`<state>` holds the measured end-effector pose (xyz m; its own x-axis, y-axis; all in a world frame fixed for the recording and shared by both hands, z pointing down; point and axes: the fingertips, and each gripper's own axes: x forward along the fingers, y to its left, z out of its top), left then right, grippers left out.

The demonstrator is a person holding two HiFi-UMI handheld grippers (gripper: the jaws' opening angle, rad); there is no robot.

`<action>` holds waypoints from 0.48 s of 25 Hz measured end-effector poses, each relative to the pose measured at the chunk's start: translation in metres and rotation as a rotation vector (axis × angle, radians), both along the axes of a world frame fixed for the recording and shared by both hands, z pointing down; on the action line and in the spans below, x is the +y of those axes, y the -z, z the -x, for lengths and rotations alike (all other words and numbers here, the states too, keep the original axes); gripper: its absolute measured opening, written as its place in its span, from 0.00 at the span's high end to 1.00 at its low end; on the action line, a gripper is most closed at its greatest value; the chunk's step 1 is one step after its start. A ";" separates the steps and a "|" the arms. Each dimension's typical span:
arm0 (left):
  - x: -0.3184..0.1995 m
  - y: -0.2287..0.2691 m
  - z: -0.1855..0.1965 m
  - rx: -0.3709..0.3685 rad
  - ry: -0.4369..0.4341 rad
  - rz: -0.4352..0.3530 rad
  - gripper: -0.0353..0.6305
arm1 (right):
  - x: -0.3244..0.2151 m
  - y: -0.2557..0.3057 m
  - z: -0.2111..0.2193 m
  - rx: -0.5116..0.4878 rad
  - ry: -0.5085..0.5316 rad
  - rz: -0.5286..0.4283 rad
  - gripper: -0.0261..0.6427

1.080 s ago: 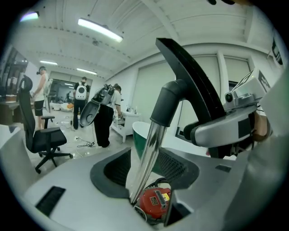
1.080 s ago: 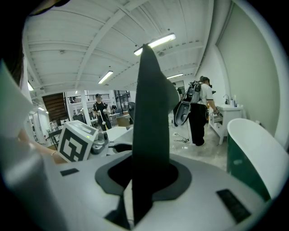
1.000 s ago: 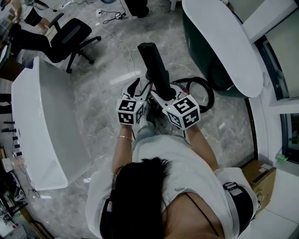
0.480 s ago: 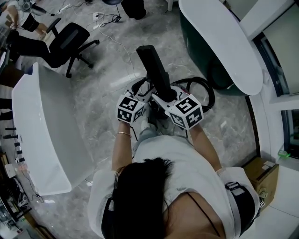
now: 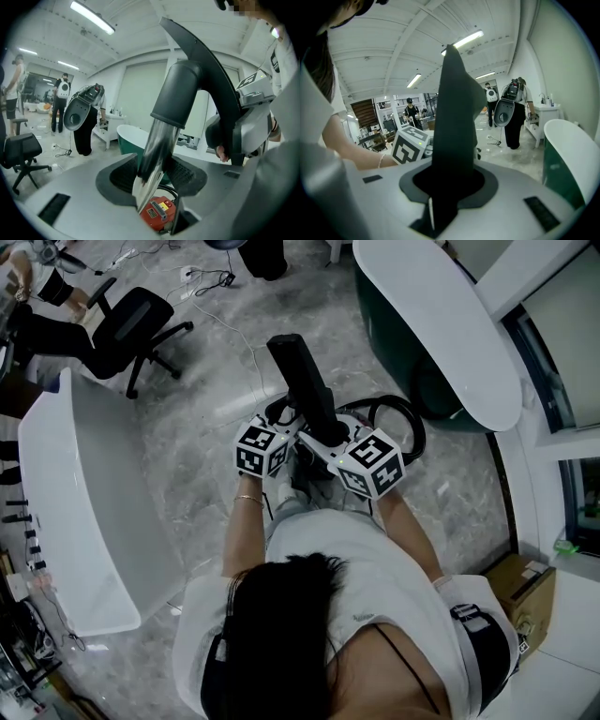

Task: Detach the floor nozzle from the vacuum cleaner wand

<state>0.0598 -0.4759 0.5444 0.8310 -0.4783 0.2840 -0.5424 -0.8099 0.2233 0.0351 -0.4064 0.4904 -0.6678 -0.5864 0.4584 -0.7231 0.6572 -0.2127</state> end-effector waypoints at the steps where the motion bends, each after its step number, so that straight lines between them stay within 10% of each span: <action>1: -0.001 -0.002 -0.001 -0.005 -0.002 0.003 0.66 | 0.000 -0.001 0.000 -0.003 0.000 0.000 0.81; 12: -0.001 -0.001 0.000 0.011 -0.016 0.016 0.67 | -0.006 0.003 0.004 -0.006 -0.029 -0.031 0.81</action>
<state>0.0601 -0.4766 0.5455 0.8418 -0.4602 0.2822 -0.5268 -0.8146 0.2428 0.0310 -0.4128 0.4877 -0.6527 -0.6199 0.4355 -0.7410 0.6420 -0.1967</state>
